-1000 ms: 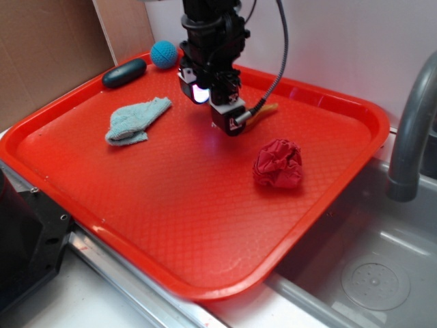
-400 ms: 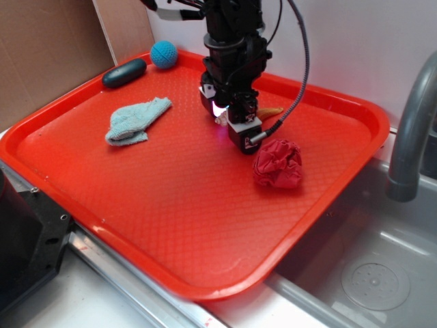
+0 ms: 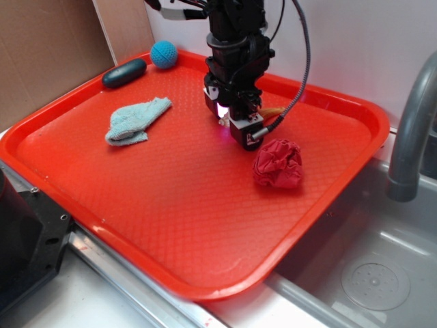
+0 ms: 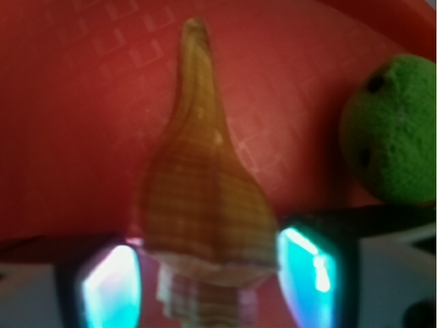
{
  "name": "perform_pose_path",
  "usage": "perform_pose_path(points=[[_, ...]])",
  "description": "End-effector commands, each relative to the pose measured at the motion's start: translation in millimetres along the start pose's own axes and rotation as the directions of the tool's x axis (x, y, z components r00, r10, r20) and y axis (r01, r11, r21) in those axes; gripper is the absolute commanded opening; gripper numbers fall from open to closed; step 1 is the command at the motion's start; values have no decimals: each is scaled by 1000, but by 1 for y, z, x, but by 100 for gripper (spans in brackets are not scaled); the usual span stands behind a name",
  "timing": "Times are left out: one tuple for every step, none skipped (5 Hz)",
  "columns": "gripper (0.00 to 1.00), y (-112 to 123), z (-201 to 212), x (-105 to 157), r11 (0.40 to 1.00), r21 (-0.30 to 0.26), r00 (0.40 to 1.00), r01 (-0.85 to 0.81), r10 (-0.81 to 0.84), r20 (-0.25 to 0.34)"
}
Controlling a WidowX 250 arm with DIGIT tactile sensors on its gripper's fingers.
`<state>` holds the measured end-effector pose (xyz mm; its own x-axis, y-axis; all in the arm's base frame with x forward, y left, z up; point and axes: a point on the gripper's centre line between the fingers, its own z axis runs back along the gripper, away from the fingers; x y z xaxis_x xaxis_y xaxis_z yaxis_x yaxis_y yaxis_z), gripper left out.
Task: Grab the shell.
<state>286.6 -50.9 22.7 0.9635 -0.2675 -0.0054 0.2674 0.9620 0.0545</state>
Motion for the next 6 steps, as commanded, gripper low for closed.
perform_pose_path(points=[[0,43,74,-46,966,-21,966,-257,257,-10],[0,55,121,-88,948,-72,951,-309,310,13],[0,51,170,-116,938,-35,937,-343,345,56],[0,37,195,-123,947,-27,944,-319,320,80],[0,20,203,-127,960,-4,955,-281,280,102],[0,11,207,-133,969,-9,961,-248,247,120]])
